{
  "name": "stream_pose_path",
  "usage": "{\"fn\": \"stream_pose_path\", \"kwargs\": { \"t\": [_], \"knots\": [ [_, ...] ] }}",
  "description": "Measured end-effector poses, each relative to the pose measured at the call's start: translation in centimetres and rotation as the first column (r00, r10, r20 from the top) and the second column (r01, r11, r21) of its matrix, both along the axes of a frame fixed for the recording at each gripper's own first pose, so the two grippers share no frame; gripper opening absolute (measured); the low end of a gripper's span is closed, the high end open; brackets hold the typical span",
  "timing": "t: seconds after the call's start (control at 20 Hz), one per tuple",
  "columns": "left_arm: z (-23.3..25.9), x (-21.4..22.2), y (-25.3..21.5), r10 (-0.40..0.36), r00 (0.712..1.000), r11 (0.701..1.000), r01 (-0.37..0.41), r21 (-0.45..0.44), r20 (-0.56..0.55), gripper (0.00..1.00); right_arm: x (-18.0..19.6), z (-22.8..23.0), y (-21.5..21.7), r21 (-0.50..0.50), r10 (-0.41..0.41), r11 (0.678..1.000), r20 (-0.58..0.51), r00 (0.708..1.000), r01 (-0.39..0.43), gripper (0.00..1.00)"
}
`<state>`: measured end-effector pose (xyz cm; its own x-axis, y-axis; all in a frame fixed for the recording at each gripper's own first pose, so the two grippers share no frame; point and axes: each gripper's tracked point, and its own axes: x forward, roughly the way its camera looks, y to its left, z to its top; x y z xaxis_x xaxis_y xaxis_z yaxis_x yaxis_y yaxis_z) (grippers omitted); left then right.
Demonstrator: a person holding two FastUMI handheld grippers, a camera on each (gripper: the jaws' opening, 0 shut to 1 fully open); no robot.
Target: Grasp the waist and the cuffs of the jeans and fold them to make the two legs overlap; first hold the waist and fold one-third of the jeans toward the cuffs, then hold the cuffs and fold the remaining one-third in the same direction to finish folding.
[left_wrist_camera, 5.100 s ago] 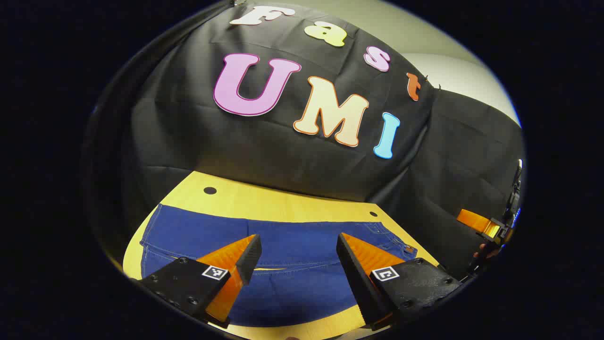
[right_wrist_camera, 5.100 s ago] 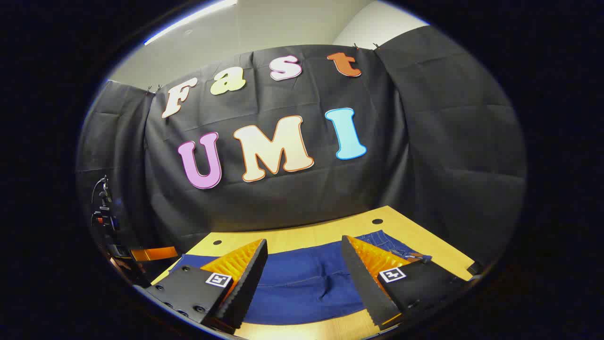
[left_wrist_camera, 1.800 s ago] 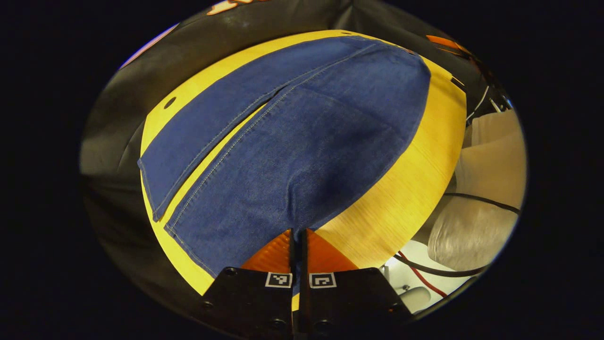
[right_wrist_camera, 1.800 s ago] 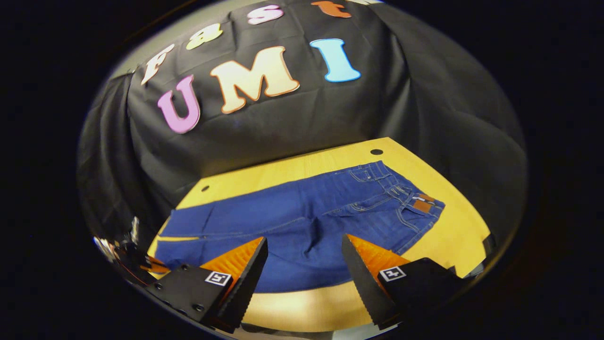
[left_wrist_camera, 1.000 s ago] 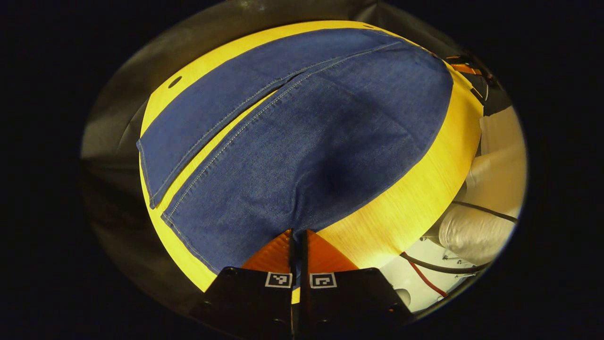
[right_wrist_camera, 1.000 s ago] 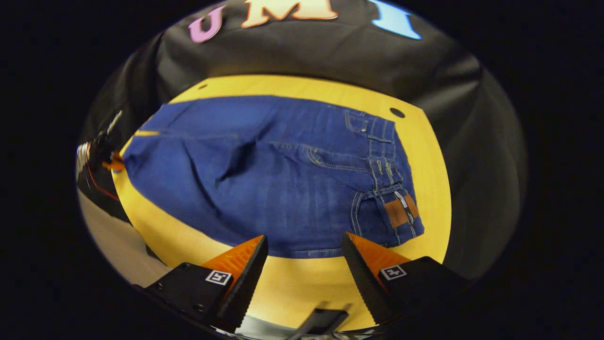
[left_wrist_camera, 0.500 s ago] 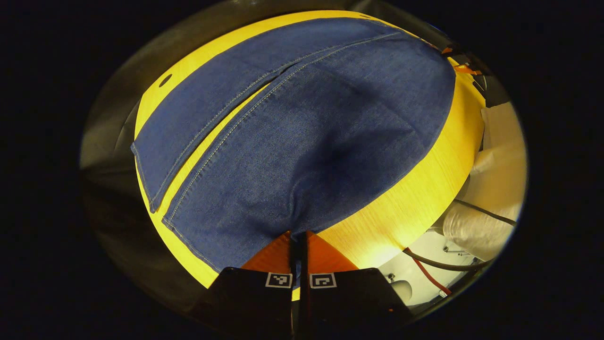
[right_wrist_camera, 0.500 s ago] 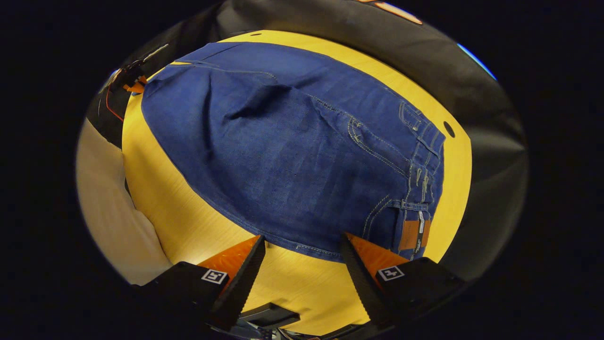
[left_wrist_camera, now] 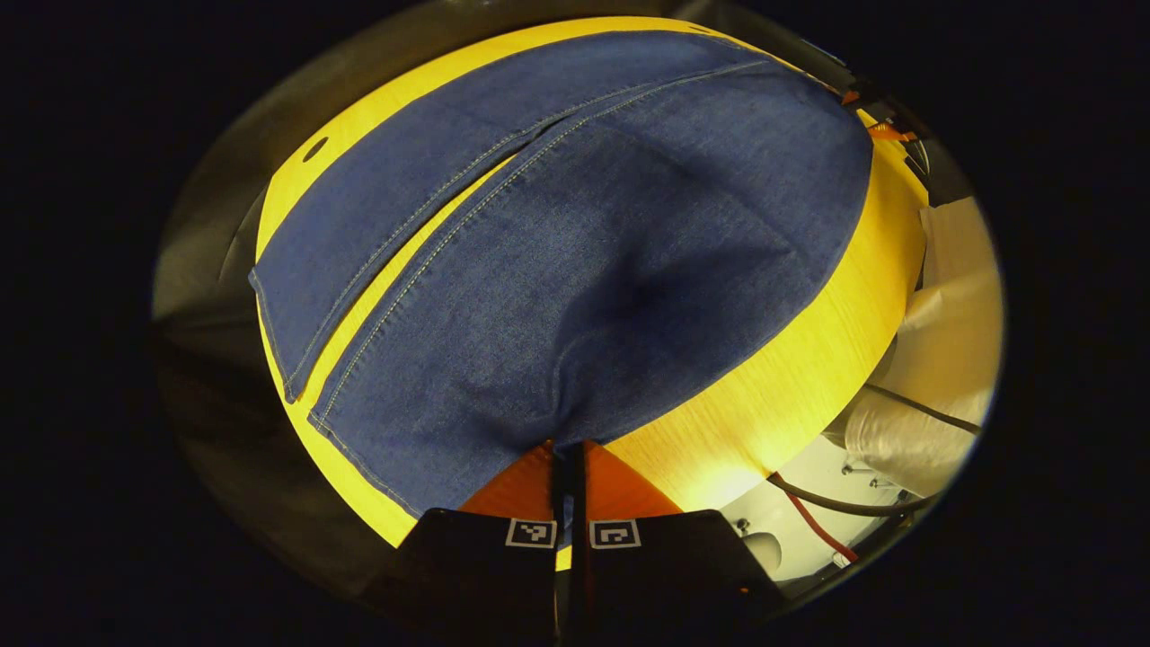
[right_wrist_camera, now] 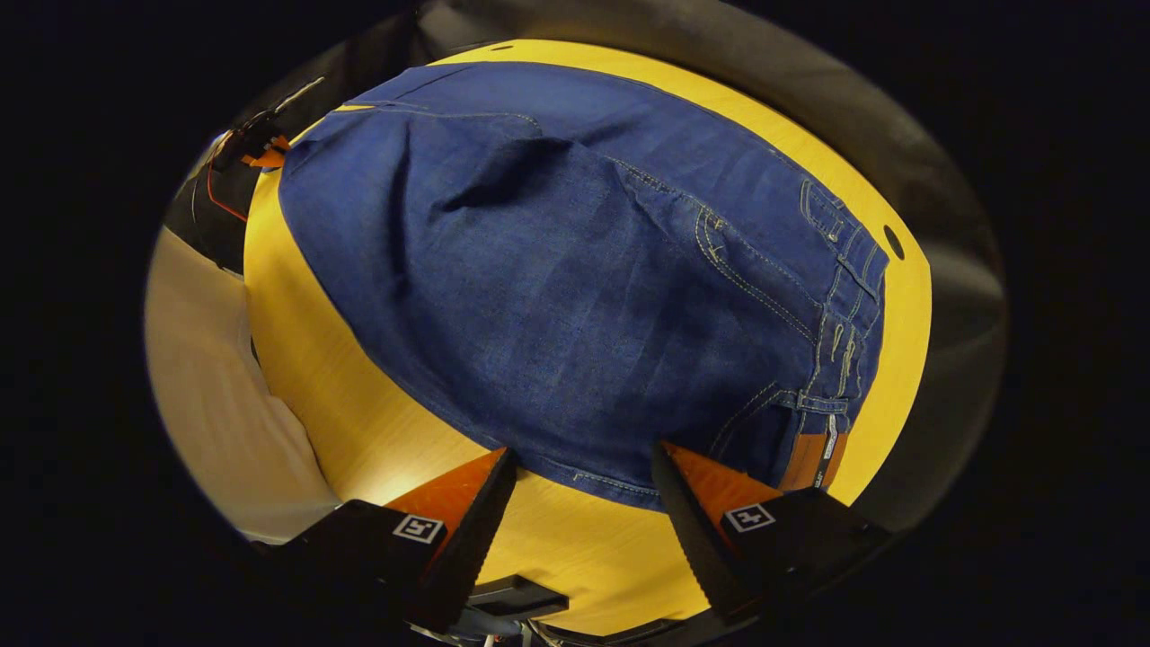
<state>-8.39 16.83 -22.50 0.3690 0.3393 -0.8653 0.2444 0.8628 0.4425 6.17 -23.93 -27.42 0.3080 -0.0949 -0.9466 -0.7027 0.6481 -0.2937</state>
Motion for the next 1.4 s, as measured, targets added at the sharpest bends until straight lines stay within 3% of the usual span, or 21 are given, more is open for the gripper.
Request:
{"fn": "stream_pose_path", "kwargs": {
  "t": [0.1,0.25,0.35,0.45,0.65,0.8,0.85,0.9,0.95,1.1,1.3,1.4],
  "knots": [
    [0.0,0.1,0.1,0.014,1.0,1.0,-0.014,0.004,-0.001,0.0,0.2,0.1,0.1,0.014,-0.003,1.0,0.011,1.0,0.003,0.96],
    [0.0,0.2,0.0,0.032,0.999,0.999,-0.032,-0.001,0.027,0.0,1.4,0.4,-0.5,0.04,0.002,0.999,0.056,0.998,-0.004,0.69],
    [0.0,0.2,0.1,0.05,0.997,0.999,-0.05,-0.011,0.06,0.0,2.9,0.7,-0.9,0.064,0.013,0.998,0.106,0.994,-0.02,0.43],
    [0.0,0.3,0.2,0.08,0.992,0.997,-0.078,-0.024,0.101,0.0,3.4,0.9,-0.9,0.097,-0.035,0.995,0.159,0.987,0.019,0.2],
    [0.0,0.3,0.1,0.167,0.952,0.986,-0.154,-0.07,0.257,0.0,3.6,0.8,-1.3,0.167,-0.24,0.963,0.186,0.953,0.21,0.12],
    [0.1,0.7,0.3,0.256,0.875,0.966,-0.225,-0.123,0.41,0.0,3.5,1.3,-1.1,0.163,-0.273,0.958,0.25,0.929,0.237,0.09],
    [0.1,0.8,0.4,0.298,0.842,0.955,-0.259,-0.148,0.45,0.0,3.8,1.0,-1.1,0.165,-0.289,0.954,0.269,0.919,0.252,0.04],
    [0.3,1.0,0.4,0.343,0.802,0.939,-0.293,-0.178,0.489,0.0,3.9,1.0,-1.0,0.171,-0.308,0.948,0.291,0.906,0.267,0.07],
    [0.6,1.3,0.5,0.379,0.76,0.925,-0.316,-0.209,0.528,0.0,4.1,1.1,-0.7,0.177,-0.324,0.943,0.31,0.894,0.281,0.02],
    [1.0,1.8,0.6,0.474,0.653,0.88,-0.361,-0.308,0.59,0.0,4.0,1.9,-0.3,0.194,-0.366,0.929,0.35,0.862,0.316,0.03],
    [3.3,2.0,0.5,0.542,0.503,0.839,-0.376,-0.394,0.674,0.0,4.6,5.0,0.6,0.288,-0.451,0.89,0.429,0.783,0.354,0.03],
    [6.0,2.2,0.6,0.552,0.413,0.828,-0.374,-0.418,0.724,0.0,4.6,6.9,1.3,0.318,-0.476,0.877,0.477,0.739,0.36,0.0]
  ]
}}
